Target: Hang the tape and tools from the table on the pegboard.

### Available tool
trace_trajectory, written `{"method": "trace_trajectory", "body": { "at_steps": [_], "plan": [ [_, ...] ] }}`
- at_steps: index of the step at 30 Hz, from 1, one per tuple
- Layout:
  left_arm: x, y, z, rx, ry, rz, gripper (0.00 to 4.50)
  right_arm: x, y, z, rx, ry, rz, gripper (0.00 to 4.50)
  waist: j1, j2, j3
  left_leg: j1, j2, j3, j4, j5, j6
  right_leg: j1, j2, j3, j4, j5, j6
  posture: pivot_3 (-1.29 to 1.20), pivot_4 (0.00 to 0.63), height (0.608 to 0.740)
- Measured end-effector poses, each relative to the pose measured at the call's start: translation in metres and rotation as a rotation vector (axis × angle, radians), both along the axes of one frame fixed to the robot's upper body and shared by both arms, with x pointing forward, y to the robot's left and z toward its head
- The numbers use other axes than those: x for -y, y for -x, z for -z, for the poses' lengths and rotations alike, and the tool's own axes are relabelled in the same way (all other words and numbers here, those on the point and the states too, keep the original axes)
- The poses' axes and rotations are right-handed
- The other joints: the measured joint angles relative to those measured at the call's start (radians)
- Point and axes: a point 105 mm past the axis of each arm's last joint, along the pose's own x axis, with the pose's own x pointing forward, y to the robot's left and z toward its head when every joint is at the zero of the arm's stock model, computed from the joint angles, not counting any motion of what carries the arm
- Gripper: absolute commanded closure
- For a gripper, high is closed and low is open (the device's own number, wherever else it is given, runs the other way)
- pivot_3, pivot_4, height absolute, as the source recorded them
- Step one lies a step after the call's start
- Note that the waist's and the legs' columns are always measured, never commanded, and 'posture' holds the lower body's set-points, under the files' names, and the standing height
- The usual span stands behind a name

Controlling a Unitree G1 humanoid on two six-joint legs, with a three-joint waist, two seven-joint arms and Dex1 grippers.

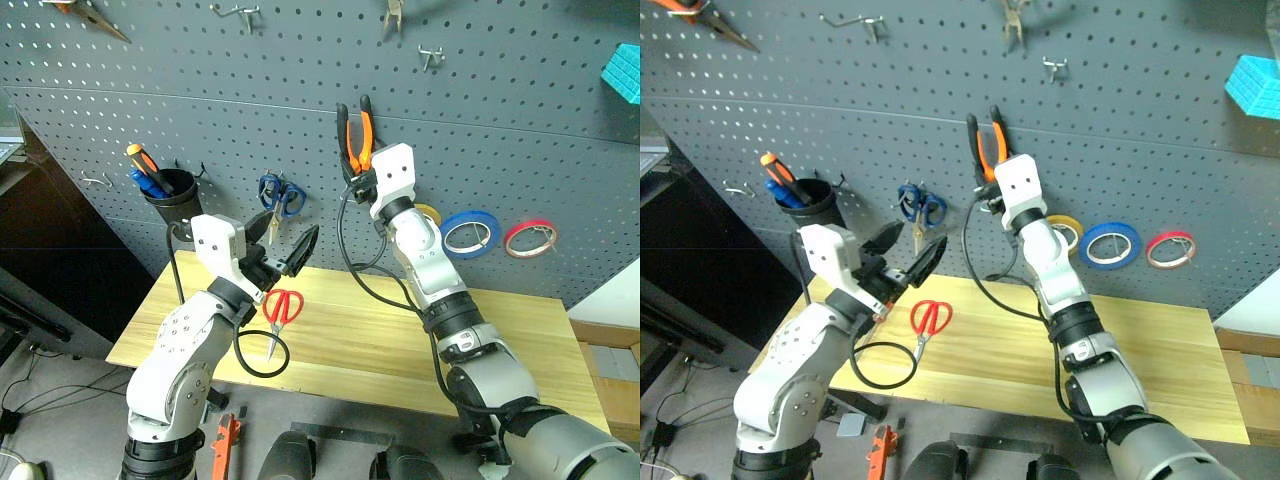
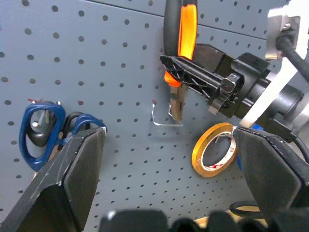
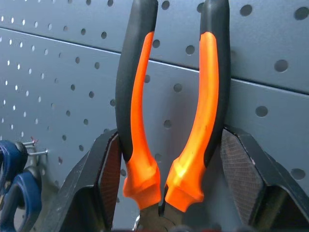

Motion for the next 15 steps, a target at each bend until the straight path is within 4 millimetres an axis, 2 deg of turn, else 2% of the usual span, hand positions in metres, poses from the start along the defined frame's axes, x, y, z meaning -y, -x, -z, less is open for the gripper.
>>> {"method": "trace_trajectory", "body": {
  "at_steps": [3, 8, 15],
  "plan": [
    [-0.002, 0.000, 0.000, -0.005, -0.007, -0.006, 0.00, 0.001, -0.003, 0.007, -0.009, 0.006, 0.004, 1.97, 0.006, 0.000, 0.000, 0.003, 0.000, -0.002, 0.000, -0.002, 0.003, 0.004, 0.000, -0.002, 0.000, 0.000, 0.000, 0.37, 0.053, 0.740],
    [-0.007, 0.002, 0.005, -0.022, -0.016, -0.020, 0.00, 0.005, -0.010, 0.036, -0.107, 0.026, 0.025, 1.97, 0.017, 0.000, 0.000, 0.002, 0.000, -0.007, 0.001, 0.002, 0.002, 0.006, 0.000, -0.008, 0.000, 0.003, -0.005, 0.37, 0.055, 0.740],
    [-0.008, 0.002, 0.003, -0.017, -0.016, -0.026, 0.00, 0.011, -0.013, 0.038, -0.133, 0.007, 0.053, 1.97, 0.020, 0.001, 0.000, 0.003, 0.000, -0.012, 0.000, 0.006, 0.002, 0.008, 0.000, -0.013, 0.001, 0.005, -0.008, 0.36, 0.055, 0.740]
  ]
}}
